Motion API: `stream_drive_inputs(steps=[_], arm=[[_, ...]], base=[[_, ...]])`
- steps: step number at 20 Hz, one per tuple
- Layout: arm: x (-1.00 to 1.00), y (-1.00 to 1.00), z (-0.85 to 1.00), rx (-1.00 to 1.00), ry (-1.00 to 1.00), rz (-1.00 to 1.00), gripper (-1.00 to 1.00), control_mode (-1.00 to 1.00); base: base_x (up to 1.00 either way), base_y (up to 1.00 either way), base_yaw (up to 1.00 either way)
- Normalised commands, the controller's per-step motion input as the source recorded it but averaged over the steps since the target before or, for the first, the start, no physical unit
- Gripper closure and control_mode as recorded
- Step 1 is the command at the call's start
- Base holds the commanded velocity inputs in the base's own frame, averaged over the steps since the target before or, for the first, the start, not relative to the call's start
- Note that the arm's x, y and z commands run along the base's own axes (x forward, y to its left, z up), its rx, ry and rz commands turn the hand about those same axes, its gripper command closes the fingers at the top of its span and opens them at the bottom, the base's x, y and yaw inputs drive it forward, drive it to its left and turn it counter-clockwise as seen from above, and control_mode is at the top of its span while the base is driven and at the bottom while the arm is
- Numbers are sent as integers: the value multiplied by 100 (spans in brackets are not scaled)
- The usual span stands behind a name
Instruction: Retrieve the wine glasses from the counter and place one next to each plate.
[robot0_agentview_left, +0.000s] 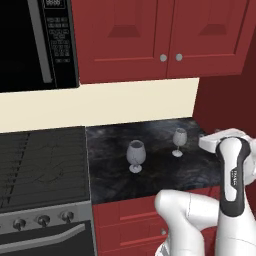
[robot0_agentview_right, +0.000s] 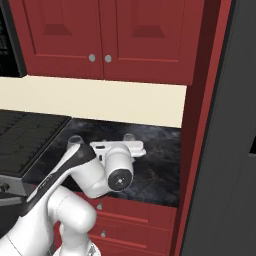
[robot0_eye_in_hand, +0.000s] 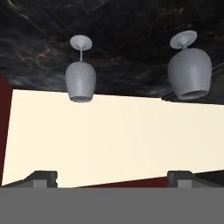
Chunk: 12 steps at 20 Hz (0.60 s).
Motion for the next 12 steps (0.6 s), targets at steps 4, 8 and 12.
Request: stream_drive_inputs(steps=[4,8,12], arm=[[5,0,-62,2,-6,0,-100,-100],[20,12,-61,-1,-15,0,-100,-100],[39,5,-43,-1,-11,0,-100,-100]], base=[[0,0,0],[0,0,0],[0,0,0]])
